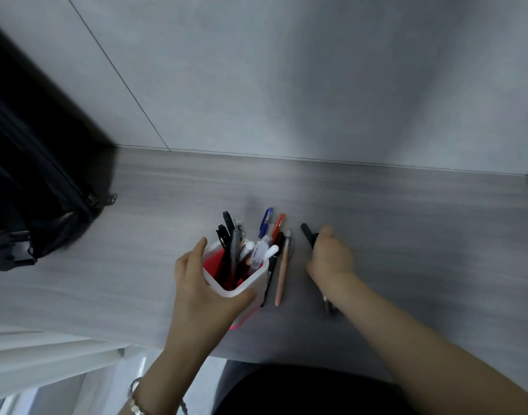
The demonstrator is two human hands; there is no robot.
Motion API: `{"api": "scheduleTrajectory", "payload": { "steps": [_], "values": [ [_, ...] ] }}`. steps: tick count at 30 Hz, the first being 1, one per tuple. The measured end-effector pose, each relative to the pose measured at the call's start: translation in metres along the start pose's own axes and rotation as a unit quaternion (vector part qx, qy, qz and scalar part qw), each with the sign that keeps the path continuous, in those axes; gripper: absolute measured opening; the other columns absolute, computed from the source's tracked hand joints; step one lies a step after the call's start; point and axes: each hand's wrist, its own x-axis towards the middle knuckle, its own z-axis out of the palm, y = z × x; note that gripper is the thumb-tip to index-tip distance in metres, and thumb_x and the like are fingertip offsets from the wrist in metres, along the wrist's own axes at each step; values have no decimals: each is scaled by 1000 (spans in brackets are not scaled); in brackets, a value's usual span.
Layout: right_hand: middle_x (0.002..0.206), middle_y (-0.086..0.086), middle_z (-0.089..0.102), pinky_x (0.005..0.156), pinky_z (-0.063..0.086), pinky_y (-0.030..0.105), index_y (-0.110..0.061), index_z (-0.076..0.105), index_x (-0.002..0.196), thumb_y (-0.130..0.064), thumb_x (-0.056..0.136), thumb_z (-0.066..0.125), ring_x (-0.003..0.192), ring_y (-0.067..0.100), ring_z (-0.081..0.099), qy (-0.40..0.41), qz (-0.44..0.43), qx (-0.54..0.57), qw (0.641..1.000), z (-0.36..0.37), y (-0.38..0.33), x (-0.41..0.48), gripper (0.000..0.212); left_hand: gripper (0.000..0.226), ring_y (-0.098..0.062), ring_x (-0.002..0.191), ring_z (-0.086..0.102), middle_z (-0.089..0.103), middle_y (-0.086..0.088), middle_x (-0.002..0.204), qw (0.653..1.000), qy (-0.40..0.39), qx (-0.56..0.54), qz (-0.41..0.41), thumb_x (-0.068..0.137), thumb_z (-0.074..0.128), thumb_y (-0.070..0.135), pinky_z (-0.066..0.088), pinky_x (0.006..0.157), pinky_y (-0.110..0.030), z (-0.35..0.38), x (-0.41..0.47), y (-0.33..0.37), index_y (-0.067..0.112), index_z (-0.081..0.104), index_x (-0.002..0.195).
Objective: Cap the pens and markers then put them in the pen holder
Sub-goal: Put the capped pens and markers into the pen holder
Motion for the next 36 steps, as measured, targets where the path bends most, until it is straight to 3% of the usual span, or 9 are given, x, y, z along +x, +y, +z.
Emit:
{"api": "scheduleTrajectory", "payload": {
  "steps": [7,11,15,19,23,27,31,34,36],
  "values": [
    [66,3,48,54,35,28,-9,46,78,-7,72,64,70,27,53,62,-32,263,962,-47,37,-9,19,97,-2,105,35,28,14,119,999,-32,16,21,60,82,13,31,93,-19,6,2,8,19,27,140],
    [60,-7,53,46,38,4,-12,57,75,4,75,59,47,-6,54,186,-98,489,847,-121,20,-46,16,97,-2,104,35,34,5,127,997,-52,35,53,60,83,16,30,92,-16,12,5,17,16,28,140],
    [60,-19,64,56,43,6,-18,58,75,-3,72,59,59,-8,58,210,-239,584,747,-145,-5,-79,15,100,-2,103,39,30,10,119,994,-67,22,84,57,83,15,27,80,4,21,9,28,16,27,140],
    [64,-11,63,65,47,13,-25,60,69,-15,63,63,65,-1,60,119,-263,518,805,-102,-22,-84,12,99,25,90,41,34,15,107,988,-87,10,131,53,82,3,28,62,13,29,12,34,15,32,138],
    [72,0,67,65,48,16,-21,57,77,-15,67,69,75,10,60,101,-299,378,870,-85,-19,-89,16,97,37,92,31,33,25,102,982,-69,-5,178,53,84,5,26,72,13,36,8,35,18,34,135],
    [93,-19,60,79,46,14,-36,44,102,-15,73,66,84,5,58,182,-306,381,853,-82,-18,-84,42,86,32,95,35,36,24,102,980,-34,-22,196,51,85,7,27,75,11,37,4,35,49,34,104],
    [117,5,63,97,41,31,-13,61,113,-17,81,57,109,15,53,283,-367,209,861,-69,-16,-73,33,89,18,104,40,38,24,108,978,-31,-24,206,51,86,14,31,82,7,36,2,26,29,40,126],
    [140,3,48,110,32,36,-9,54,125,-33,89,45,133,13,37,193,-403,162,880,-60,-16,-76,44,91,18,105,40,36,24,111,978,-21,-3,207,51,84,18,31,82,6,30,5,19,18,40,131],
    [143,-6,36,115,23,28,-15,48,130,-41,91,40,137,5,25,116,-423,226,870,-63,-16,-76,48,94,22,99,40,38,22,109,983,-5,-7,184,48,86,14,31,80,7,23,9,12,28,39,128]
  ]
}}
